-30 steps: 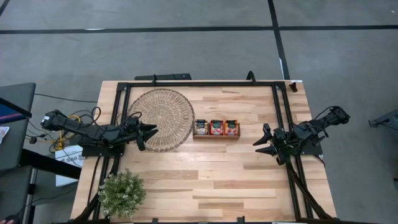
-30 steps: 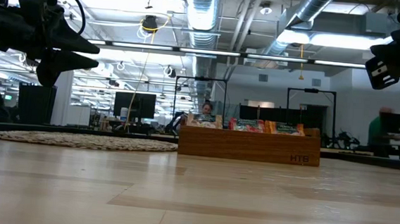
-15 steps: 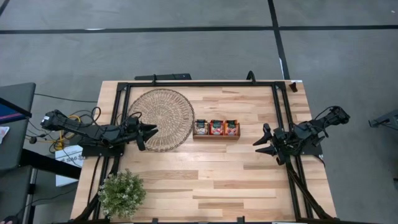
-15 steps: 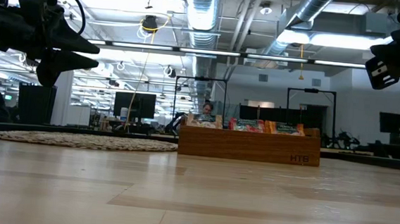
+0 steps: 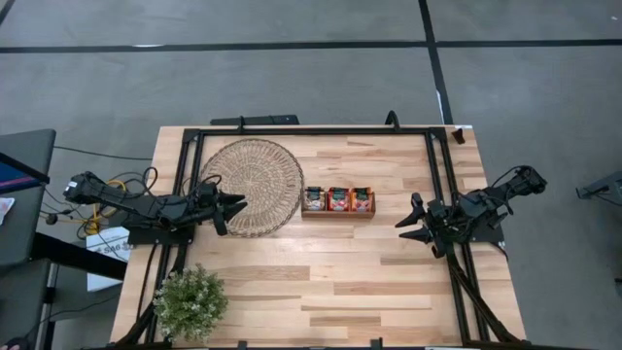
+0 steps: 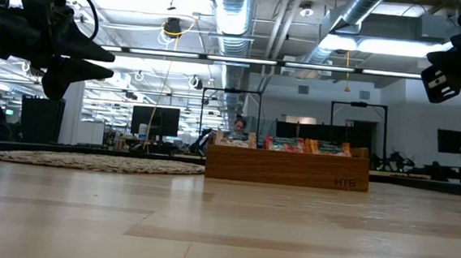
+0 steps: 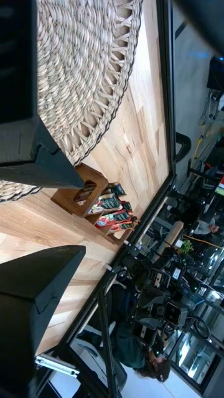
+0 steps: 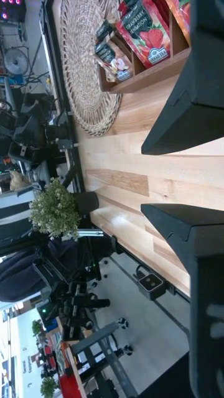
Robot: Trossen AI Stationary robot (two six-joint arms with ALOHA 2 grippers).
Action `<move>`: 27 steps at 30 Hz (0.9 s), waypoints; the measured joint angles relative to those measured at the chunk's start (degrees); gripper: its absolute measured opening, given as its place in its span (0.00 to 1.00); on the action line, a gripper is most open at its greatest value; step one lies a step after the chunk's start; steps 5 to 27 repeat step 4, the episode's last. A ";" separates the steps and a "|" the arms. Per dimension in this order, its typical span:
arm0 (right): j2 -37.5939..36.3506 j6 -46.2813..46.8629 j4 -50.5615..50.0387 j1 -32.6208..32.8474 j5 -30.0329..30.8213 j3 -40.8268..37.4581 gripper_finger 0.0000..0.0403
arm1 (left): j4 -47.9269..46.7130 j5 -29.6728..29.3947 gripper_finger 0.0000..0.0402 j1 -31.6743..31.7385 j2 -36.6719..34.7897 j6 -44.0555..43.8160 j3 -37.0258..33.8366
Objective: Pick & Place Tea
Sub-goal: Return to Home Position
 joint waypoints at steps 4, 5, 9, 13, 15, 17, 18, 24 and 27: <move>0.00 0.00 0.00 0.00 0.00 0.00 0.32 | 0.00 0.01 0.38 -0.01 0.01 0.00 0.00; 0.00 0.00 0.00 0.00 0.00 0.00 0.32 | 0.00 0.01 0.38 -0.01 0.01 0.00 0.00; 0.00 0.00 0.00 0.00 0.00 0.00 0.32 | 0.00 0.01 0.38 -0.01 0.01 0.00 0.00; 0.00 0.00 0.00 0.00 0.00 0.00 0.32 | 0.00 0.01 0.38 -0.01 0.01 0.00 0.00; 0.00 0.00 0.00 0.00 0.00 0.00 0.32 | 0.00 0.01 0.38 -0.01 0.01 0.00 0.00; 0.00 0.00 0.00 0.00 0.00 0.00 0.32 | 0.00 0.01 0.38 -0.01 0.01 0.00 0.00; 0.00 0.00 0.00 0.00 0.00 0.00 0.32 | 0.00 0.01 0.38 -0.01 0.01 0.00 0.00; 0.00 0.00 0.00 0.00 0.00 0.00 0.32 | 0.00 0.01 0.38 -0.01 0.01 0.00 0.00; 0.00 0.00 0.00 0.00 0.00 0.00 0.32 | 0.00 0.01 0.38 -0.01 0.01 0.00 0.00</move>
